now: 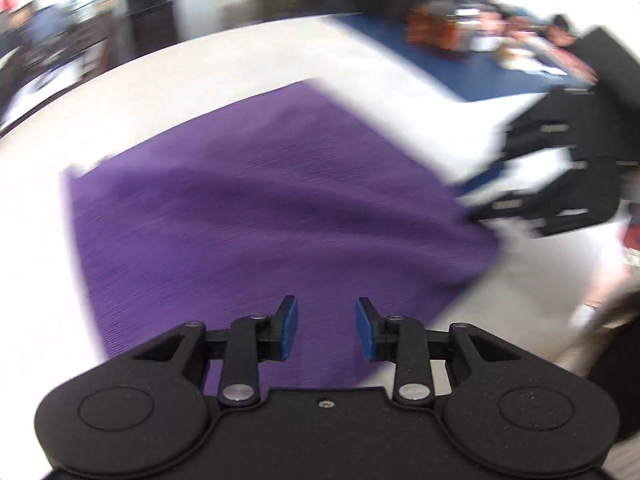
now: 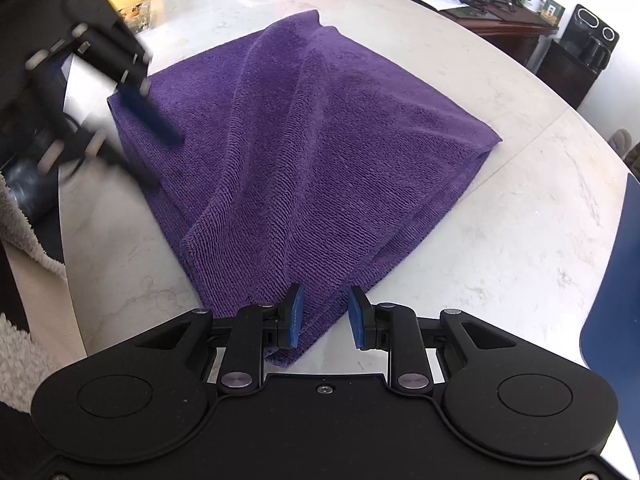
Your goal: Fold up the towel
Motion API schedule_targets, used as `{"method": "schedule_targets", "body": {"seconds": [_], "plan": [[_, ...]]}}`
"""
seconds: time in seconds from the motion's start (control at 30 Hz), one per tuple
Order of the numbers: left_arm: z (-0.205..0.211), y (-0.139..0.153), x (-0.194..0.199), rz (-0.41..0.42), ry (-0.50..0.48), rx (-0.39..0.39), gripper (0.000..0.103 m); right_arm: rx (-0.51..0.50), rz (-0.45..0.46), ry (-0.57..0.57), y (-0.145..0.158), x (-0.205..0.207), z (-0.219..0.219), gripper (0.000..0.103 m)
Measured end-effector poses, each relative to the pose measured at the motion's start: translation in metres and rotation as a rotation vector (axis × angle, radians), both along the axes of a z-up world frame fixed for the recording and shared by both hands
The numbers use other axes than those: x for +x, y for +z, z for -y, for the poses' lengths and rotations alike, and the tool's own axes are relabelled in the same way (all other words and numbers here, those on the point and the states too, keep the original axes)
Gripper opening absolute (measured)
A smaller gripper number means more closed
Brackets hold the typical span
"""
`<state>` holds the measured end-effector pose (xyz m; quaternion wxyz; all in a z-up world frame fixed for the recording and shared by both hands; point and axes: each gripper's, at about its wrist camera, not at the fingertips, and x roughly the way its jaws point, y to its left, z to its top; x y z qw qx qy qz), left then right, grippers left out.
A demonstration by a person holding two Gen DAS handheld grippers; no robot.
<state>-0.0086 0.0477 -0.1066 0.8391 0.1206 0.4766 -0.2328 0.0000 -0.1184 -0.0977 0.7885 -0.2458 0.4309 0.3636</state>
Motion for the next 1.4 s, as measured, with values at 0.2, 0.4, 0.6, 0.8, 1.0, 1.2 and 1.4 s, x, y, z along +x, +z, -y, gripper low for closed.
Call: {"method": "schedule_targets", "body": {"seconds": [0.2, 0.4, 0.6, 0.8, 1.0, 1.2, 1.4], "plan": [[-0.028, -0.009, -0.002, -0.033, 0.043, -0.038, 0.029, -0.032, -0.012, 0.003, 0.002, -0.003, -0.003, 0.023], [-0.051, -0.003, -0.017, -0.070, 0.033, -0.006, 0.029, -0.052, -0.027, 0.004, 0.001, 0.001, -0.009, 0.023], [-0.046, 0.001, -0.031, -0.043, -0.034, 0.045, 0.028, -0.048, -0.037, 0.011, 0.000, 0.007, -0.010, 0.025], [-0.011, -0.005, -0.037, -0.022, -0.255, 0.012, 0.028, -0.042, -0.024, -0.003, -0.002, 0.008, -0.010, 0.025], [-0.009, -0.006, -0.032, 0.002, -0.324, 0.026, 0.027, -0.056, 0.004, -0.007, -0.003, 0.005, -0.015, 0.025], [-0.011, -0.004, -0.033, 0.022, -0.374, 0.064, 0.015, -0.073, 0.024, 0.000, -0.004, 0.001, -0.018, 0.025], [-0.022, -0.001, -0.036, 0.010, -0.374, 0.078, 0.004, -0.083, 0.041, -0.013, -0.005, -0.001, -0.021, 0.025]]}}
